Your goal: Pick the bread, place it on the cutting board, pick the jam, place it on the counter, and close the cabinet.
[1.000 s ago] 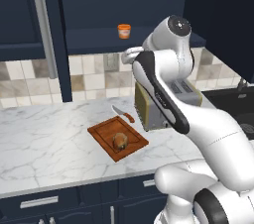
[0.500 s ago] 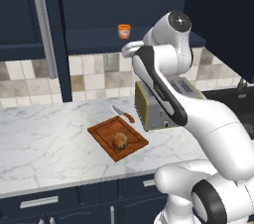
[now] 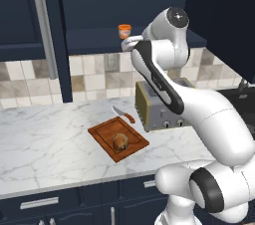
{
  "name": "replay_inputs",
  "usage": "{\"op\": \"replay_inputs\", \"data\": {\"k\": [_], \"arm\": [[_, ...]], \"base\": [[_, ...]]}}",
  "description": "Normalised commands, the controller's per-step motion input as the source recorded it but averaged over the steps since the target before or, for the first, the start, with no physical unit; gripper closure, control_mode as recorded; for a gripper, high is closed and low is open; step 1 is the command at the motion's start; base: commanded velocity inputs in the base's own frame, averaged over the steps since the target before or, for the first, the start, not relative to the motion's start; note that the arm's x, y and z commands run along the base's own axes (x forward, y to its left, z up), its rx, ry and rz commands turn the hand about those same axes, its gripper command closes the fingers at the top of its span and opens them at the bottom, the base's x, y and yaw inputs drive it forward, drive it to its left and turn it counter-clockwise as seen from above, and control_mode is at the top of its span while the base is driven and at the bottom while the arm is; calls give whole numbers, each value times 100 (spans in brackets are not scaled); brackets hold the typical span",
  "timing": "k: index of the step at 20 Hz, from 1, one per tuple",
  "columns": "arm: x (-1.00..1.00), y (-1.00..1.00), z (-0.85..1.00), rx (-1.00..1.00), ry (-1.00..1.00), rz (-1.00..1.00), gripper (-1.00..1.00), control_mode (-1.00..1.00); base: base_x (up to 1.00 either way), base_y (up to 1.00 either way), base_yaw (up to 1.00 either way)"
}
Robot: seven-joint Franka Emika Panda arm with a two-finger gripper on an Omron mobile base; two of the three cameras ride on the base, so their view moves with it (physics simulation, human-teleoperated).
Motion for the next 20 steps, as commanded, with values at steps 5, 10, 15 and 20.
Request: {"op": "replay_inputs", "data": {"k": [5,10,15,20], "arm": [[23,0,15,0,0,0,-100,-100],[25,0,13,0,0,0,-100,-100],[22,0,1,0,0,0,-100,-100],[23,0,0,0,0,0,-100,-100]], "base": [[0,0,0],[0,0,0],[0,0,0],[0,0,0]]}}
